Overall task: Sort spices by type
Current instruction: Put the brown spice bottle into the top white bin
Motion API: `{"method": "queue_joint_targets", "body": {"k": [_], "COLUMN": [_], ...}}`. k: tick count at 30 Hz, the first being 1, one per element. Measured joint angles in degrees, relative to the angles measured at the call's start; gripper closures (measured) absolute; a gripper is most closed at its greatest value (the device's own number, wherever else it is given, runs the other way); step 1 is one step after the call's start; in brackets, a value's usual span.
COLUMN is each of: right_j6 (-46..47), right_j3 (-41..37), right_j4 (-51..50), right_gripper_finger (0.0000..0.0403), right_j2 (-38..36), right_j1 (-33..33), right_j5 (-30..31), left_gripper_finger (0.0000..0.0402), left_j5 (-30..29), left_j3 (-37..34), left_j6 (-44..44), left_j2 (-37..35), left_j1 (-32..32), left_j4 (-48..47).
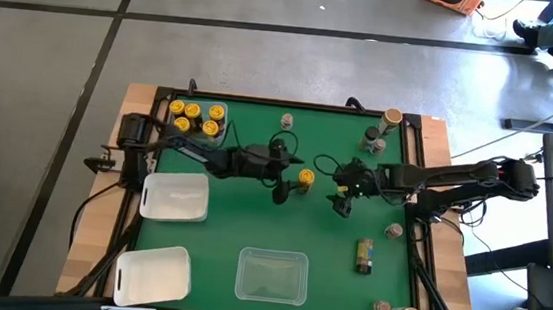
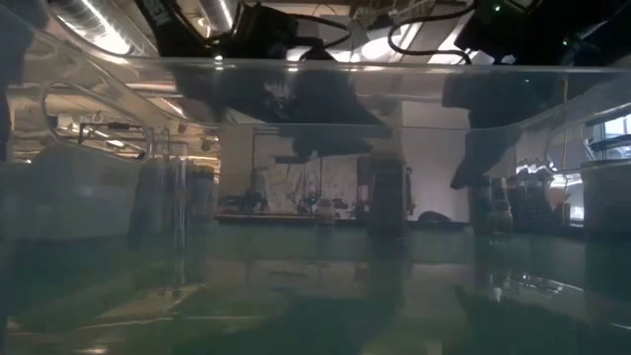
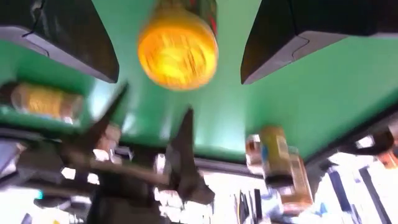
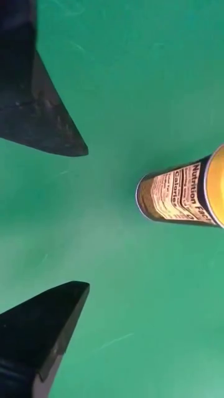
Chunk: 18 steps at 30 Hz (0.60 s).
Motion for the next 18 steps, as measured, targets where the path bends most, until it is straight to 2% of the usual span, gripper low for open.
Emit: {"method": "queue_joint_targets", "body": {"k": [8, 12, 18], "right_j6": [-1.2, -2.0, -3.0], "right_j3": [-0.3, -0.3, -0.3], "right_j4": [1.6, 1.9, 2.2], "right_gripper_finger": [0.0061, 0.0061, 0.0061], "right_j2": [0.0, 0.0, 0.0], "right_j1": [0.0, 0.0, 0.0], "right_j5": [2.4, 2.4, 2.5], "left_gripper_finger": [0.0066, 0.0066, 0.0066], "left_j5": [3.5, 3.4, 3.2], "left_j3": [4.7, 6.1, 6.8], "left_j6": [2.4, 4.1, 3.9], "left_j2": [6.6, 9.6, 9.0], "left_j1": [1.0, 0.0, 0.6], "left_j4": [1.5, -1.0, 0.2]}}
